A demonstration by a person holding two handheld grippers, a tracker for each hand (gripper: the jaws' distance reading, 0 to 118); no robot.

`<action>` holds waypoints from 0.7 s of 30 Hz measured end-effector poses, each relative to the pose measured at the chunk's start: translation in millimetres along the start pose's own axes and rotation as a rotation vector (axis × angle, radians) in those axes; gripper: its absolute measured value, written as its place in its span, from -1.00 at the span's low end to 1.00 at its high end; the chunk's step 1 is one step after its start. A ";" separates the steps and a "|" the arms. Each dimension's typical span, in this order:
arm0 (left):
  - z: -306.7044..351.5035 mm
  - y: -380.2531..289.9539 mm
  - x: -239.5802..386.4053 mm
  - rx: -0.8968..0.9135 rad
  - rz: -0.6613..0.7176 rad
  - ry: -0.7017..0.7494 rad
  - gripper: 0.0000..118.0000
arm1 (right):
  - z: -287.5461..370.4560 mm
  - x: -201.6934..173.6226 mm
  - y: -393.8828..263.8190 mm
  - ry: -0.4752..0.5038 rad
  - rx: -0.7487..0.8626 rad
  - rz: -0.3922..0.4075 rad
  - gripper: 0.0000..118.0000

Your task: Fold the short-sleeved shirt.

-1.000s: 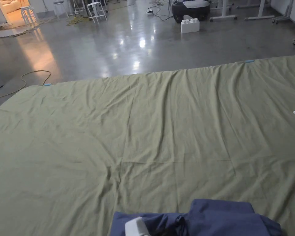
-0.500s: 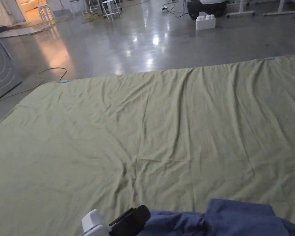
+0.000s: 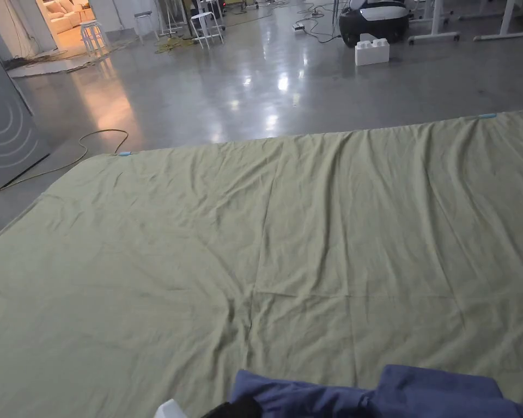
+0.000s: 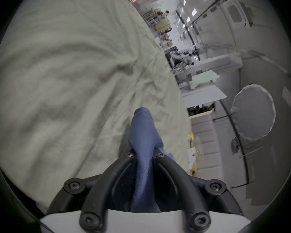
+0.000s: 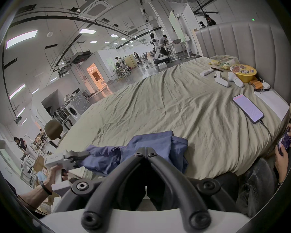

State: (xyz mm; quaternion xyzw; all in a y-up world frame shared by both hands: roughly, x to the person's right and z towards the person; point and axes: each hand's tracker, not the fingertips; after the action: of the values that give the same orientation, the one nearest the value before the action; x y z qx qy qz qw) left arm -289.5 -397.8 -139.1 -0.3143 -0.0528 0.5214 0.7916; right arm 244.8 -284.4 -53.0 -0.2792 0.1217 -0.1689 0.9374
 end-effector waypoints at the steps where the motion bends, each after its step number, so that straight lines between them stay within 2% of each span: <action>1: 11.8 7.4 5.6 0.030 -0.026 0.007 -0.75 | -0.2 0.2 0.8 0.000 0.000 0.005 -1.00; 3: 36.4 25.0 22.2 0.072 -0.136 0.046 -0.75 | -2.2 2.0 0.7 0.001 0.001 0.012 -1.00; 6: 63.7 40.0 56.1 0.122 -0.406 0.222 -0.75 | -4.6 5.2 -0.5 0.008 0.005 0.005 -1.00; 7: 67.0 39.7 66.0 0.121 -0.443 0.234 -0.75 | -6.5 8.4 -2.5 0.015 0.004 -0.003 -1.00; 13: 21.5 -36.2 127.3 0.004 -0.663 0.106 -0.75 | -7.0 5.3 -3.0 0.016 0.002 -0.012 -1.00; 16: -25.9 -87.6 143.8 -0.107 -0.727 0.061 -0.75 | 2.4 0.2 -0.3 0.018 0.011 -0.001 -1.00; 21: -96.3 -147.2 154.6 -0.265 -0.730 0.082 -0.73 | 16.6 6.8 -3.8 -0.028 0.025 0.023 -1.00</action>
State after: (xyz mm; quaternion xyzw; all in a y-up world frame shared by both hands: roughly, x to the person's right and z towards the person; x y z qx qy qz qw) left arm -63.6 -345.8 -172.2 -0.3948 -0.1963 0.1812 0.8790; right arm 255.5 -282.1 -38.2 -0.2683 0.1098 -0.1556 0.9443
